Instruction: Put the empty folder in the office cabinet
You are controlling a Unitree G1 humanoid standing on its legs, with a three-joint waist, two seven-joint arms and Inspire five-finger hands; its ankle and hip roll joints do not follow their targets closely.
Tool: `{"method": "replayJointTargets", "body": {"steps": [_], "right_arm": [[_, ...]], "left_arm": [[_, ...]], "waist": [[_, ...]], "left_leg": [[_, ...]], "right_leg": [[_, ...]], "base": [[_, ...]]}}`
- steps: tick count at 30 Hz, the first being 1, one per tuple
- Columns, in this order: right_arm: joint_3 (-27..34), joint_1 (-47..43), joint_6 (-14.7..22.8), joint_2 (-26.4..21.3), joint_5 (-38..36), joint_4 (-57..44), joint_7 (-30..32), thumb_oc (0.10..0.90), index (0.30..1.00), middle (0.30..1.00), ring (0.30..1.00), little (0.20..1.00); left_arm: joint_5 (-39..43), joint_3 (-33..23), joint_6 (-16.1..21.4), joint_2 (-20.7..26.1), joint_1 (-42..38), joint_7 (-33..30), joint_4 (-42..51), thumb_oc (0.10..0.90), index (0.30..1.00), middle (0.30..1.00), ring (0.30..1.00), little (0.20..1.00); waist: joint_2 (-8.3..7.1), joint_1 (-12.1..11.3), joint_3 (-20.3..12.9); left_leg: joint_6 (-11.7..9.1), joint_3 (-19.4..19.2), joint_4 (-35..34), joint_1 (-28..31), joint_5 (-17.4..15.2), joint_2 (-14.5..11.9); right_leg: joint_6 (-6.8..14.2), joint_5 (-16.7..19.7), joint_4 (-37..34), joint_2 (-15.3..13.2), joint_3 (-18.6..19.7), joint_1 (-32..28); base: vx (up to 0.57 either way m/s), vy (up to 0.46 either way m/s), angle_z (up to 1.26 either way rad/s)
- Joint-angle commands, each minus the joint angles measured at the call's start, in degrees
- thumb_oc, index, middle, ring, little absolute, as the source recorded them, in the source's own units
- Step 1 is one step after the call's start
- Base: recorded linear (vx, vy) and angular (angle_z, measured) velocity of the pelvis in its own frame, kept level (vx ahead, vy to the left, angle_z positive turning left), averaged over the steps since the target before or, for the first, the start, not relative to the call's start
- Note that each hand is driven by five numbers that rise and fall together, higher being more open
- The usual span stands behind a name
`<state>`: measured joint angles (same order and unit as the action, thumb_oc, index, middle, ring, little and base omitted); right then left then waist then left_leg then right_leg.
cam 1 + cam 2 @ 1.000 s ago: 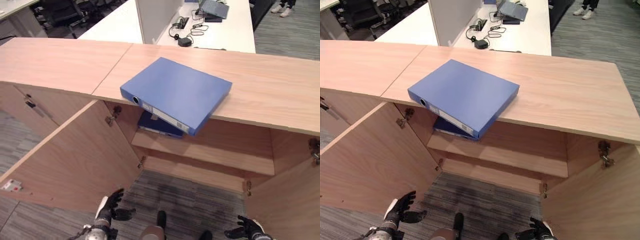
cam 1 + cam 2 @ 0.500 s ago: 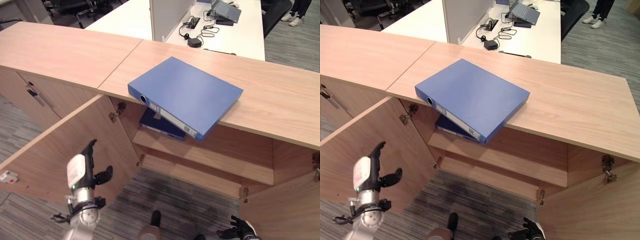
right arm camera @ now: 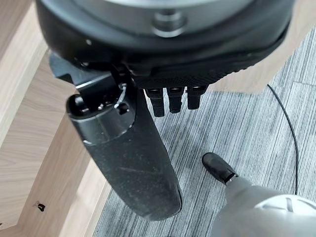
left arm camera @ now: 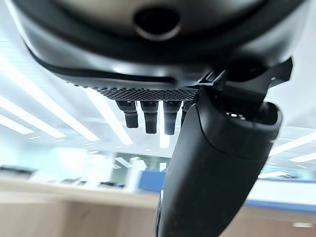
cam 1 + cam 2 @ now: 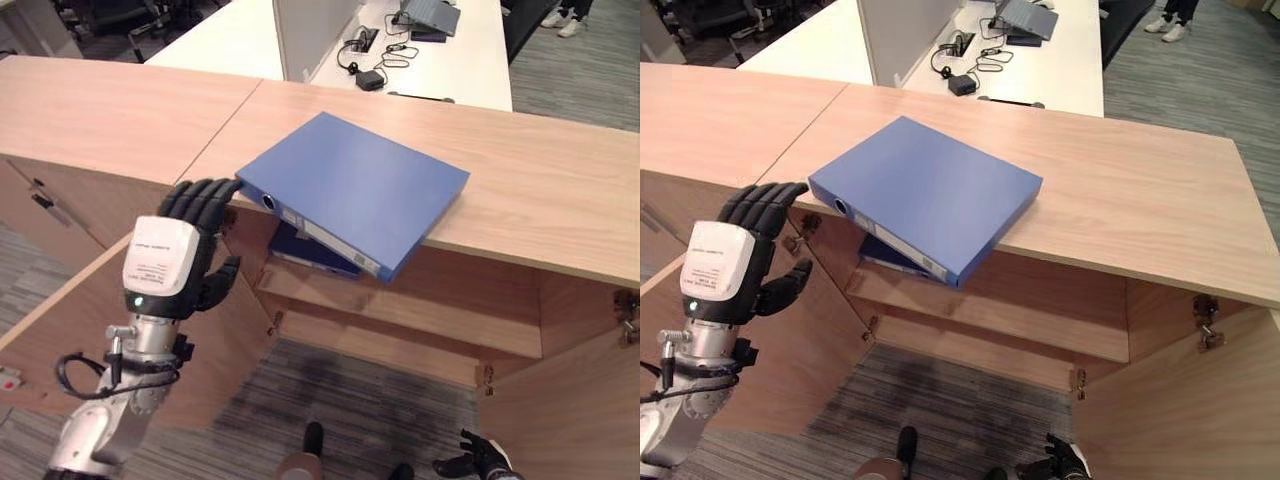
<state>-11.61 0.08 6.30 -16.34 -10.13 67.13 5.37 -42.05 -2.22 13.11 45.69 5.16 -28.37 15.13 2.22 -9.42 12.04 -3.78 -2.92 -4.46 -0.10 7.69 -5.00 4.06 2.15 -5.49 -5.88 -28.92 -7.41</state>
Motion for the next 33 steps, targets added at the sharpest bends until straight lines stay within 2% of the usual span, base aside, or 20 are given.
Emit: {"method": "replayJointTargets", "body": {"steps": [1,9,22,33], "right_arm": [[-2.5,-2.5,2.2,-3.6,1.0,-3.1,0.1,0.800,0.900,0.900,0.900,0.900],[-2.7,-2.1,2.1,-4.4,1.1,-3.3,-0.2,0.800,0.900,0.900,0.900,0.900],[-0.5,-1.5,2.0,-3.9,-1.6,-4.2,-0.2,0.800,0.900,0.900,0.900,0.900],[0.6,-0.6,1.3,-4.1,-1.3,-3.5,-0.2,0.800,0.900,0.900,0.900,0.900]], "left_arm": [[1.1,-1.8,3.5,4.9,-7.9,-1.1,7.1,0.800,0.900,0.900,0.900,0.900],[5.2,2.8,5.5,8.8,-12.5,3.1,7.0,0.800,0.900,0.900,0.900,0.900],[10.6,4.1,5.1,3.7,-12.6,6.0,4.1,0.800,0.900,0.900,0.900,0.900],[9.8,4.0,4.2,4.1,-11.3,6.5,0.9,0.800,0.900,0.900,0.900,0.900]], "waist": [[-1.73,1.2,-0.4],[-0.86,2.8,-0.9],[-0.60,4.3,-1.8],[-0.40,5.1,-2.3]], "left_leg": [[-2.0,0.2,5.5,1.8,-10.7,-0.3],[-1.9,-0.4,5.3,2.7,-11.0,-0.1],[-1.6,-1.6,4.1,4.9,-11.3,-0.3],[-1.7,-2.6,3.6,6.3,-11.4,-0.7]], "right_leg": [[2.4,-5.8,0.6,-1.6,2.8,-1.5],[2.6,-5.9,0.6,-1.7,3.7,-1.7],[2.6,-6.3,0.5,-1.5,4.8,-2.4],[2.7,-6.5,0.5,-1.3,5.4,-3.0]], "base": [[0.00,0.020,-0.09],[0.01,0.003,-0.03],[0.01,-0.001,-0.05],[0.00,0.002,-0.06]]}}
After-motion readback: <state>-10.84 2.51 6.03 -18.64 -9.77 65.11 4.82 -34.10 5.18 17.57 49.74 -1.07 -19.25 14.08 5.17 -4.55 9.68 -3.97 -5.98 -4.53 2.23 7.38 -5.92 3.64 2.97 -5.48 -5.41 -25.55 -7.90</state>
